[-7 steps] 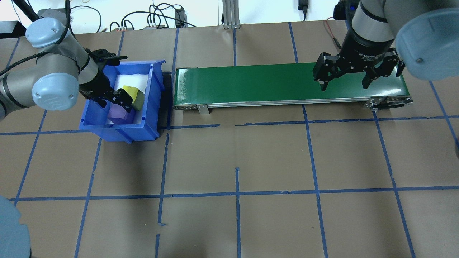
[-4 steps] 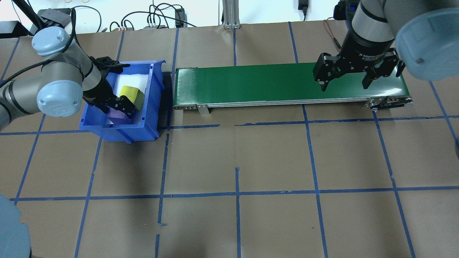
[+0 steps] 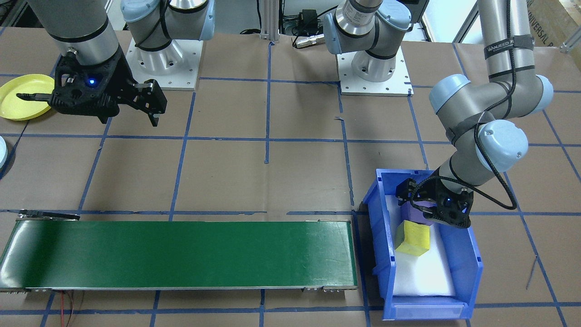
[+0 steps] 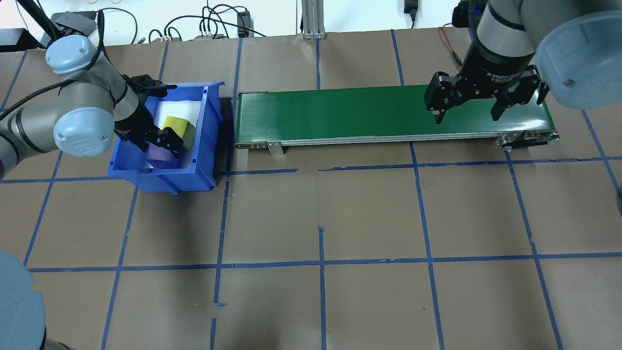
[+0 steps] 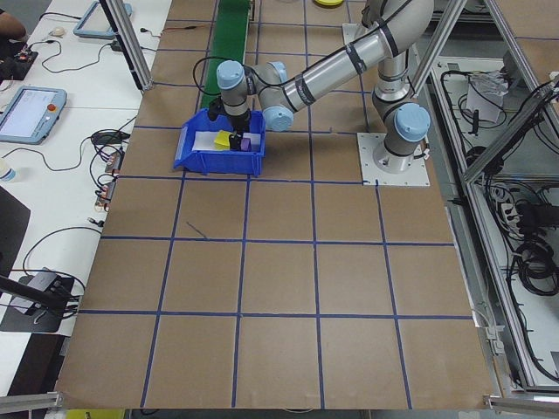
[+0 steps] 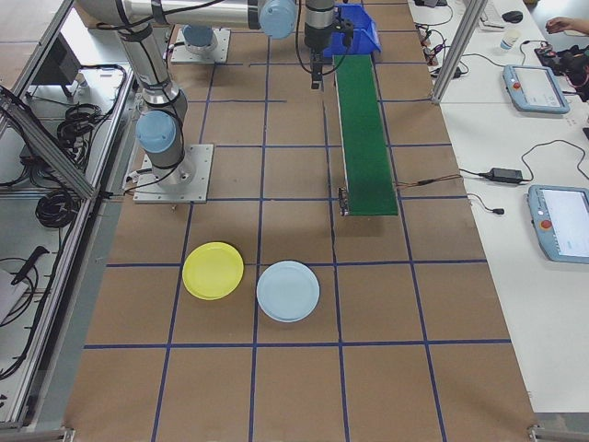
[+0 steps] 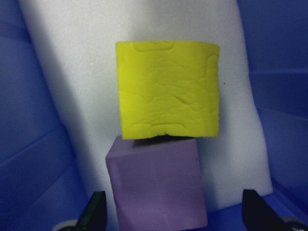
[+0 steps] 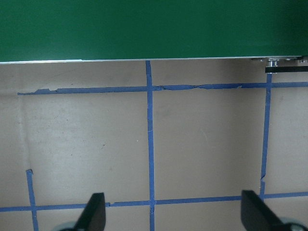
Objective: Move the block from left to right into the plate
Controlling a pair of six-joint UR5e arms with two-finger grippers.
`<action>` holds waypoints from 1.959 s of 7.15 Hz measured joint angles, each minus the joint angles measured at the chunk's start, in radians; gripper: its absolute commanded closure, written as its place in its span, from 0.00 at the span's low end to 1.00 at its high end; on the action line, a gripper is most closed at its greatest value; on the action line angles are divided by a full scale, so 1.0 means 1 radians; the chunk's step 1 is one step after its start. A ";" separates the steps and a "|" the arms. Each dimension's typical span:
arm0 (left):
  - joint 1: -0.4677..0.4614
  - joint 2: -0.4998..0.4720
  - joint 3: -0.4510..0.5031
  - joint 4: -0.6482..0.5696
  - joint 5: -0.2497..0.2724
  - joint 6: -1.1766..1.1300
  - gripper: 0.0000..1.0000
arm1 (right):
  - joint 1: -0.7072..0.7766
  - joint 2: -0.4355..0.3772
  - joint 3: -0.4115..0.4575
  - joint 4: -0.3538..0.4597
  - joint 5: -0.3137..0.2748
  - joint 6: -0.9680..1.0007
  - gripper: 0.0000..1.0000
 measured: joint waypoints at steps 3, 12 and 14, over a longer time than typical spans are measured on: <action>0.000 -0.003 -0.007 0.016 -0.004 -0.005 0.46 | 0.000 0.000 0.000 0.000 0.000 0.000 0.00; -0.275 0.207 0.111 0.010 -0.034 -0.395 0.46 | 0.000 0.000 0.001 0.003 -0.002 0.000 0.00; -0.283 0.113 0.113 0.111 -0.148 -0.453 0.46 | 0.000 0.000 0.004 0.003 -0.006 0.000 0.00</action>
